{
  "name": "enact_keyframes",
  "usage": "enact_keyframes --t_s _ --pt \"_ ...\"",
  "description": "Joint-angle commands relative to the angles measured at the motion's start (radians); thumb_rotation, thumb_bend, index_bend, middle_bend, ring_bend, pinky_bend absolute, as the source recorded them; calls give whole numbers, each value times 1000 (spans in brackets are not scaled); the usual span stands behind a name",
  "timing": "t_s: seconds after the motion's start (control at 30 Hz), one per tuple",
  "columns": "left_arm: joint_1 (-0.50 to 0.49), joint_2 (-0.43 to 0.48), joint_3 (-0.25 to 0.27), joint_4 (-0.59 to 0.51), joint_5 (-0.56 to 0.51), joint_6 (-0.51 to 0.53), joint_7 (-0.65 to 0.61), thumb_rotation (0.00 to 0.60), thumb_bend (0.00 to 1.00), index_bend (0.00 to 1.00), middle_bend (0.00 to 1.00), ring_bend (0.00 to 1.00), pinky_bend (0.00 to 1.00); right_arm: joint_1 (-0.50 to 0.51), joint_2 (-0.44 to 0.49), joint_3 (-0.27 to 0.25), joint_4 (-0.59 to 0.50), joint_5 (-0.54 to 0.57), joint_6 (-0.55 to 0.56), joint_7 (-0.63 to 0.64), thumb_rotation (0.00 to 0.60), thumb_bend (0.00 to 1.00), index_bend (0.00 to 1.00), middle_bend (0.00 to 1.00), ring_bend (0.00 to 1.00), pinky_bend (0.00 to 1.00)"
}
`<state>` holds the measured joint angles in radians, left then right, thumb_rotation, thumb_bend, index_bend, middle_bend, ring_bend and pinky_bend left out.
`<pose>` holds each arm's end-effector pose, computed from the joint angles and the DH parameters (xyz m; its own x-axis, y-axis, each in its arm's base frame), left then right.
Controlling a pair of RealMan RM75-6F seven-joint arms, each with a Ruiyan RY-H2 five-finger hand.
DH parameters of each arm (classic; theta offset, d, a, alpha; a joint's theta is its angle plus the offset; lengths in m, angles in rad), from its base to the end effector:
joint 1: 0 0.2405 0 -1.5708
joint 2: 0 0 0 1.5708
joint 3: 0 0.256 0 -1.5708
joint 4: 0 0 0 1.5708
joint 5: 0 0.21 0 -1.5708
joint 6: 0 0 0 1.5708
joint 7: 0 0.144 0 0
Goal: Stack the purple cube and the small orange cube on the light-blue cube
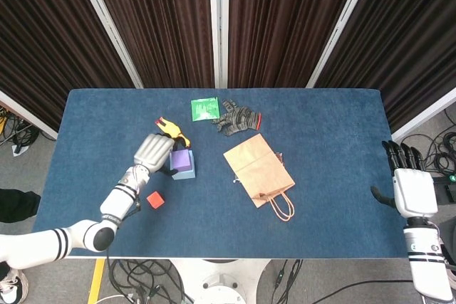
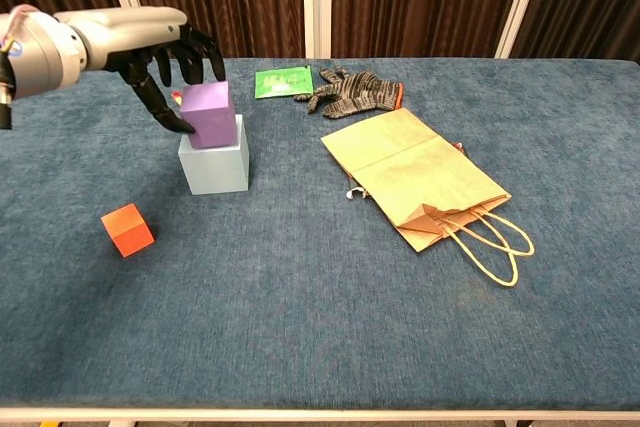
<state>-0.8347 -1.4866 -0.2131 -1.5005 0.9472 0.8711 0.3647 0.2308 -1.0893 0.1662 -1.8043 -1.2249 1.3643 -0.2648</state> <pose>-0.1324 0.3700 -0.0016 0.4325 0.3109 0.8464 0.8812 -0.3445 -0.3237 -0.2726 -0.2399 0.1610 0.4350 -0.0131 0.9004 -0.8974 0.0754 0.4347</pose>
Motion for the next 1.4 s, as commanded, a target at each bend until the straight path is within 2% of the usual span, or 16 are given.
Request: enact_keyframes --t_s 0.03,1.4 --pt "-9 -14 2 17 -1 0 0 600 255 397 646 367 393 -1 2 1 2 2 -1 3 600 139 0 56 0 0" --pt "-37 10 33 35 -8 -22 -25 600 255 393 634 367 388 6 -1 -2 6 8 -12 1 600 139 0 56 0 0"
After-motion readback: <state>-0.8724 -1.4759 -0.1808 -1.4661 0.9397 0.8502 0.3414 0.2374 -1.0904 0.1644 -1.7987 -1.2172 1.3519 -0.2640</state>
